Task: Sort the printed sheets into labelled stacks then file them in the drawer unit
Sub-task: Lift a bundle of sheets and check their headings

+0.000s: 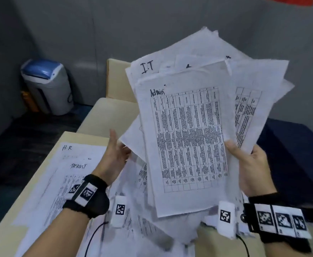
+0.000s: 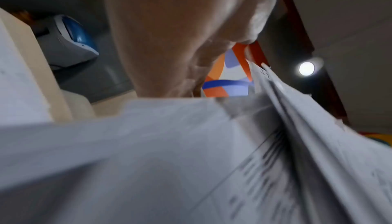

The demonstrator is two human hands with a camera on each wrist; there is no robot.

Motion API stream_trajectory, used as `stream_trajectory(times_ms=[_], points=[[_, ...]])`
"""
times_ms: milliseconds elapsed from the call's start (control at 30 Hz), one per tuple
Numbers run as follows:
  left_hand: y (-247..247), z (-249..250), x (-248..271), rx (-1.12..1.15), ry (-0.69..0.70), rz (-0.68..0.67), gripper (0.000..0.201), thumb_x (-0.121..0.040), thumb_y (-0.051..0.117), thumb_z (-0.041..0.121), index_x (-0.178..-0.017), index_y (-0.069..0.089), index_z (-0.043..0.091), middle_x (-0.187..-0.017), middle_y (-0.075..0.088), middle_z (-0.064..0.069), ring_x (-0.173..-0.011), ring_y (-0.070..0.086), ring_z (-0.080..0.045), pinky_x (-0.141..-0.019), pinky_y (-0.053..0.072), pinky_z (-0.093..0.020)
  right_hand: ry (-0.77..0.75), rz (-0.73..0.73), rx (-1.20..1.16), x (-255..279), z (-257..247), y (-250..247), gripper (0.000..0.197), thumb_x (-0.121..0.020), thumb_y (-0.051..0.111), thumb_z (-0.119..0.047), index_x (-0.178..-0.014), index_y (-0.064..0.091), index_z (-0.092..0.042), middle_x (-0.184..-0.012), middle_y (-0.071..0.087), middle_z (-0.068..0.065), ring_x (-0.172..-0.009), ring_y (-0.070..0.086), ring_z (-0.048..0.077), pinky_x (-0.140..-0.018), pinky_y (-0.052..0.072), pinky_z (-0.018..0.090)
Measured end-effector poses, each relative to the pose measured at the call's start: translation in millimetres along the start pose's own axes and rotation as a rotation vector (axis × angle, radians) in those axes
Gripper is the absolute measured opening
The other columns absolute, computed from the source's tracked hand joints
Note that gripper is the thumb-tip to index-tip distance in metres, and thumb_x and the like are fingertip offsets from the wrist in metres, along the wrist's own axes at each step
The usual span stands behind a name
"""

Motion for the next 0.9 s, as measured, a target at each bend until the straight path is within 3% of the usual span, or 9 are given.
stream_trajectory(times_ms=[100, 267, 367, 467, 533, 633, 733, 833, 900], points=[[-11, 29, 16, 0.064, 0.041, -0.159, 0.107, -0.070, 0.043, 0.090, -0.140, 0.055, 0.009, -0.130, 0.055, -0.035, -0.110, 0.055, -0.056, -0.084, 0.054, -0.054, 0.123, -0.034, -0.099, 5, 33, 10, 0.021, -0.091, 0.063, -0.007, -0.111, 0.069, -0.007, -0.107, 0.077, 0.015, -0.102, 0.074, 0.034, -0.073, 0.063, 0.039], [-30, 54, 32, -0.025, 0.082, -0.213, 0.123, -0.055, 0.077, 0.078, -0.145, 0.043, 0.002, -0.148, 0.050, -0.015, -0.140, 0.043, -0.033, -0.114, 0.036, -0.049, 0.168, -0.089, -0.188, 8, 58, 21, 0.026, -0.098, 0.054, -0.003, -0.116, 0.071, -0.011, -0.119, 0.073, 0.018, -0.109, 0.071, 0.034, -0.090, 0.060, 0.048], [-22, 75, 39, -0.265, 0.168, -0.196, 0.099, -0.061, 0.083, 0.062, -0.140, 0.050, 0.012, -0.144, 0.056, -0.003, -0.136, 0.050, -0.019, -0.109, 0.044, -0.032, 0.136, -0.132, -0.211, 5, 57, 31, 0.035, -0.099, 0.052, -0.001, -0.098, 0.081, -0.020, -0.108, 0.077, 0.013, -0.098, 0.075, 0.027, -0.082, 0.062, 0.042], [-9, 86, 42, -0.432, 0.201, -0.144, 0.063, -0.068, 0.089, 0.030, -0.124, 0.065, 0.016, -0.124, 0.070, 0.003, -0.119, 0.064, -0.012, -0.101, 0.050, -0.029, 0.122, -0.156, -0.182, 1, 56, 39, 0.025, -0.092, 0.060, -0.005, -0.080, 0.081, -0.013, -0.088, 0.078, 0.013, -0.082, 0.076, 0.027, -0.075, 0.064, 0.043], [0, 83, 41, -0.443, 0.236, -0.077, 0.044, -0.072, 0.084, 0.012, -0.114, 0.071, 0.012, -0.109, 0.076, 0.004, -0.104, 0.071, -0.011, -0.088, 0.055, -0.022, 0.145, -0.208, -0.150, 1, 64, 46, 0.010, -0.085, 0.070, -0.014, -0.086, 0.078, -0.006, -0.094, 0.076, 0.021, -0.090, 0.075, 0.036, -0.084, 0.060, 0.052], [0, 61, 33, -0.392, 0.229, 0.033, 0.044, -0.074, 0.082, 0.008, -0.117, 0.069, 0.010, -0.110, 0.076, 0.002, -0.106, 0.071, -0.015, -0.093, 0.057, -0.031, 0.195, -0.257, 0.021, 4, 94, 54, 0.069, -0.070, 0.091, -0.036, -0.120, 0.065, 0.004, -0.120, 0.071, 0.022, -0.113, 0.069, 0.039, -0.104, 0.050, 0.058], [-9, 36, 30, -0.425, 0.199, 0.054, 0.044, -0.078, 0.082, 0.016, -0.119, 0.067, 0.016, -0.114, 0.074, 0.005, -0.109, 0.069, -0.013, -0.099, 0.053, -0.040, 0.213, -0.237, 0.116, 11, 116, 60, 0.068, -0.071, 0.092, -0.030, -0.124, 0.063, 0.001, -0.115, 0.076, 0.012, -0.109, 0.072, 0.027, -0.100, 0.056, 0.044], [-13, 32, 33, -0.418, 0.185, 0.050, 0.040, -0.078, 0.081, 0.016, -0.116, 0.069, 0.016, -0.111, 0.075, 0.005, -0.106, 0.070, -0.011, -0.094, 0.056, -0.033, 0.210, -0.239, 0.150, 20, 118, 62, 0.018, -0.078, 0.080, 0.000, -0.093, 0.071, -0.004, -0.081, 0.079, -0.003, -0.078, 0.075, 0.007, -0.077, 0.058, 0.019], [-14, 38, 34, -0.405, 0.217, 0.060, 0.036, -0.077, 0.080, 0.010, -0.112, 0.071, 0.013, -0.106, 0.076, 0.008, -0.102, 0.071, -0.007, -0.086, 0.057, -0.022, 0.188, -0.240, 0.145, 19, 115, 62, 0.020, -0.077, 0.079, 0.006, -0.076, 0.070, -0.013, -0.068, 0.074, -0.007, -0.065, 0.070, 0.004, -0.070, 0.057, 0.015]])
Point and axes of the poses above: each hand's wrist, its own x-axis away from the middle knuckle, its own y-axis out of the palm, z = x × y, the point moved 4 cm from there along -x, towards the middle knuckle
